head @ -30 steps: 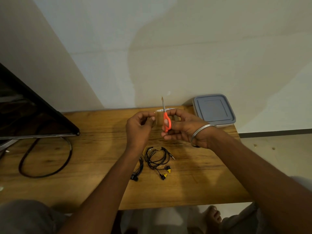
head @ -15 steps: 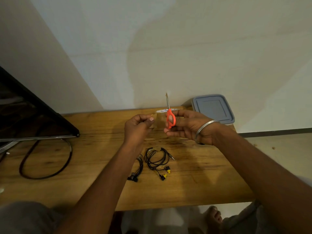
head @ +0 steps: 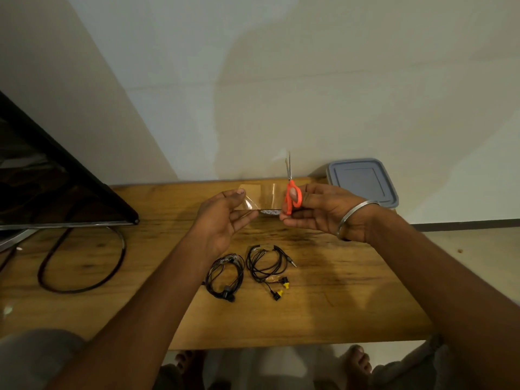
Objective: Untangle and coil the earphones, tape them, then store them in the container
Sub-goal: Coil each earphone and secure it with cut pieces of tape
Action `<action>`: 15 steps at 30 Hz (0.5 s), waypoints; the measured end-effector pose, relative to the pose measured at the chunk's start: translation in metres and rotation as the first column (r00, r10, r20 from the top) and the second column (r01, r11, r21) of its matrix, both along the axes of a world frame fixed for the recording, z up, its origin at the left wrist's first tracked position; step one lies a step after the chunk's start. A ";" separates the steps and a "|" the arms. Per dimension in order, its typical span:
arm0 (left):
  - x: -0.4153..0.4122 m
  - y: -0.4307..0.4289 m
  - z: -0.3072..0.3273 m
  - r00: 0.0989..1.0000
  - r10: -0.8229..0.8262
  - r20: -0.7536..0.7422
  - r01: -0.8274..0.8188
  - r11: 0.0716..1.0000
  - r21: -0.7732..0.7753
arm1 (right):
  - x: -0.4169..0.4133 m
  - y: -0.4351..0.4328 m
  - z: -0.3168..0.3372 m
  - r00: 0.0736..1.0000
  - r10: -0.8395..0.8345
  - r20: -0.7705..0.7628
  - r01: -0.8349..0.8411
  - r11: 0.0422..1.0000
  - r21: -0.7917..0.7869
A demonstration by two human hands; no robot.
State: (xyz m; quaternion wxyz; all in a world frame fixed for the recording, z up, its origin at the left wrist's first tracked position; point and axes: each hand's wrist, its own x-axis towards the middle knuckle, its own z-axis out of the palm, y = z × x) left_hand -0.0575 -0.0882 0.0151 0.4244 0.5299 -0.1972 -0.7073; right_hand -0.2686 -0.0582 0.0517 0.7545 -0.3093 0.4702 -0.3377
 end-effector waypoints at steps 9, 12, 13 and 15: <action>-0.002 -0.008 -0.004 1.000 0.005 0.031 -0.002 0.997 -0.081 | 0.007 0.008 -0.022 0.901 0.432 0.042 -0.434 0.899 0.054; -0.003 -0.012 -0.006 0.999 0.034 0.025 -0.032 0.997 -0.070 | 0.014 0.013 -0.031 0.864 0.499 0.064 -0.503 0.861 0.075; -0.004 -0.012 -0.007 0.999 0.038 0.030 -0.036 0.997 -0.070 | 0.017 0.014 -0.034 0.866 0.495 0.071 -0.500 0.862 0.080; -0.006 -0.013 -0.007 0.999 0.037 0.037 -0.034 0.996 -0.080 | 0.023 0.014 -0.040 0.891 0.443 0.103 -0.451 0.889 0.081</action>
